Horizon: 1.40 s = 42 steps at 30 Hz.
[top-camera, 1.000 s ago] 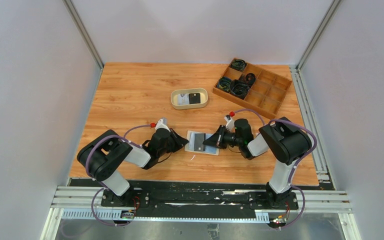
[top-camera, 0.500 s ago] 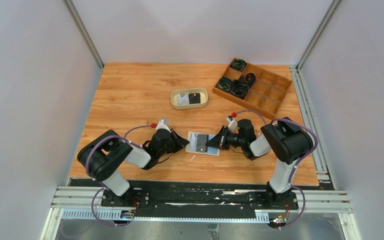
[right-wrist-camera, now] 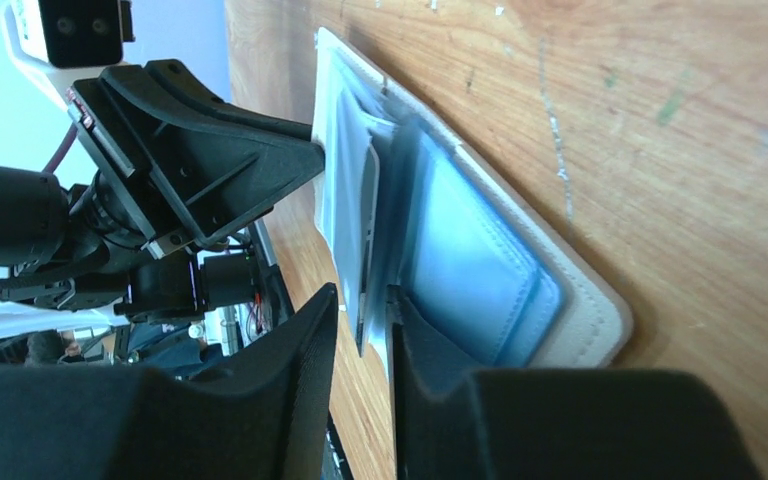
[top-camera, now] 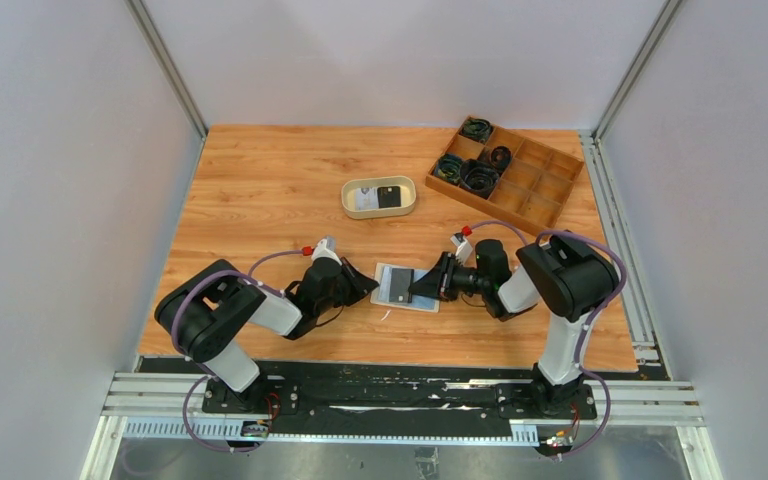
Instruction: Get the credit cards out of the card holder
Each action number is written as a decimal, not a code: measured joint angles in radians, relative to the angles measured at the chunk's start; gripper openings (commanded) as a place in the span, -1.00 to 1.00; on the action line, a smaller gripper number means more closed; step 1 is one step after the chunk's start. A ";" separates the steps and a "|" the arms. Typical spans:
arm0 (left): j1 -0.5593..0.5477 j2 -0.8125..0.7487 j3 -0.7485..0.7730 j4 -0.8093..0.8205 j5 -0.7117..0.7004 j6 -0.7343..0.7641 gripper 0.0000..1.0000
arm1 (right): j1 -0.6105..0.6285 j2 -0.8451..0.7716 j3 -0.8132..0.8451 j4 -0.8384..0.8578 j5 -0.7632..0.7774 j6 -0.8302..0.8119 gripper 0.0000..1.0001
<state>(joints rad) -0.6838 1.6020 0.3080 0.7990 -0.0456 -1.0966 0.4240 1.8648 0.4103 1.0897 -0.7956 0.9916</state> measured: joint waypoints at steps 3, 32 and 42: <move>0.000 0.002 0.000 0.003 0.000 0.000 -1.00 | 0.000 0.005 -0.002 0.028 -0.013 0.011 -0.30; 0.000 0.017 0.000 0.024 -0.003 -0.008 -1.00 | 0.076 -0.047 0.182 -0.265 0.056 0.006 -0.24; 0.000 0.016 0.000 0.025 -0.010 -0.008 -1.00 | 0.079 -0.102 0.202 -0.301 0.056 0.028 -0.25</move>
<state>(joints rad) -0.6838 1.6184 0.3080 0.8242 -0.0559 -1.1046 0.5034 1.7630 0.6121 0.7887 -0.7395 1.0199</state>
